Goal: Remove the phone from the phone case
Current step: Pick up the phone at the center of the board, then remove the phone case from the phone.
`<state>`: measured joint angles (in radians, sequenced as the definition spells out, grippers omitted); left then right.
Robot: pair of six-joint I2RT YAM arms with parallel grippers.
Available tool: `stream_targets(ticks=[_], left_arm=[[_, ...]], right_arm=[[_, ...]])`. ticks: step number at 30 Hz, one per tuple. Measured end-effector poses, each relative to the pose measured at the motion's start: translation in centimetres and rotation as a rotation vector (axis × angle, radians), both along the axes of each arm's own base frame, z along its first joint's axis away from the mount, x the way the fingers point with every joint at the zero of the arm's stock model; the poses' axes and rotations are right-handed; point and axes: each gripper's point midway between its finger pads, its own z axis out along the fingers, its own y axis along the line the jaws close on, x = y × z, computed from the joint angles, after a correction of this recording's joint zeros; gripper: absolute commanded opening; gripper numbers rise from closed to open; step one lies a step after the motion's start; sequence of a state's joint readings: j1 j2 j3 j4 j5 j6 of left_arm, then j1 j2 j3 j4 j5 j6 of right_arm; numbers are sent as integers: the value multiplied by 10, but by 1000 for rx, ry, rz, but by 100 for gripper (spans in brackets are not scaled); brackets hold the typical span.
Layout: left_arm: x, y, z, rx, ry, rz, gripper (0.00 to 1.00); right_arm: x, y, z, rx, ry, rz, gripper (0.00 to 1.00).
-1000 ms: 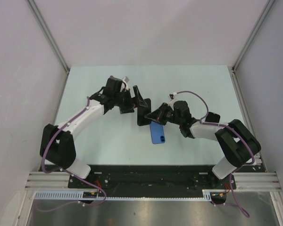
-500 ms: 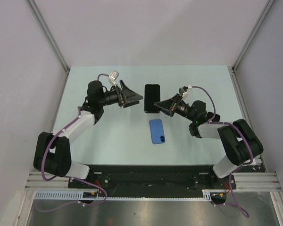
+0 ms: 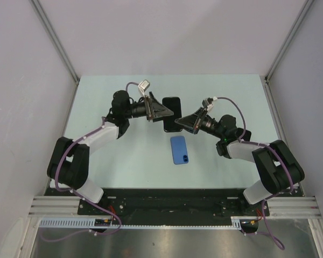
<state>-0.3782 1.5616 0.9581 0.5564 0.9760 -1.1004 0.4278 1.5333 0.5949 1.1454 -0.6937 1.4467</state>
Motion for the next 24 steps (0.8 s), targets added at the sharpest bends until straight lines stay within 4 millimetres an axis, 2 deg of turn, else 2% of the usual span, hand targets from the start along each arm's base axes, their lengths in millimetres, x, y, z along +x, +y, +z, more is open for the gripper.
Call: stream_targets(ticks=[4,7,10,11,13,15,16,17,18,19,22,24], left_arm=[[3,-5,-3,-7,25,12,58],[7,-5,-2,-11,44,35,45],[11,-6,3,-18,45,50,29],[13,-7,5,-21,46,55,18],[15,-8,9,-27,52,63,4],[15,-10,13,-36,70,64,0],[16,-10,13,-37,79,67,0],[16,-10,13,-39,90,69,0],[17,-10,13,-39,98,72,0],[17,-11,12,-40,100,73,0],[22,-11,13,-42,104,107,0],[27,-10,13,-48,118,132,0]], right_arm=[[-4,3,-4,-16,16,19,0],[-8,4,-3,-30,7,21,0],[-12,2,5,-35,-24,19,0],[-13,2,7,-34,-38,16,0],[-14,1,11,-34,-58,12,0],[-12,1,11,-43,-78,2,0],[-12,1,11,-44,-81,-2,5],[-11,0,11,-47,-86,-5,23],[-11,0,10,-50,-82,-7,30],[-11,-1,9,-54,-74,-9,45],[-16,-4,9,-66,-58,-9,51],[-24,-8,11,-66,-58,-14,51]])
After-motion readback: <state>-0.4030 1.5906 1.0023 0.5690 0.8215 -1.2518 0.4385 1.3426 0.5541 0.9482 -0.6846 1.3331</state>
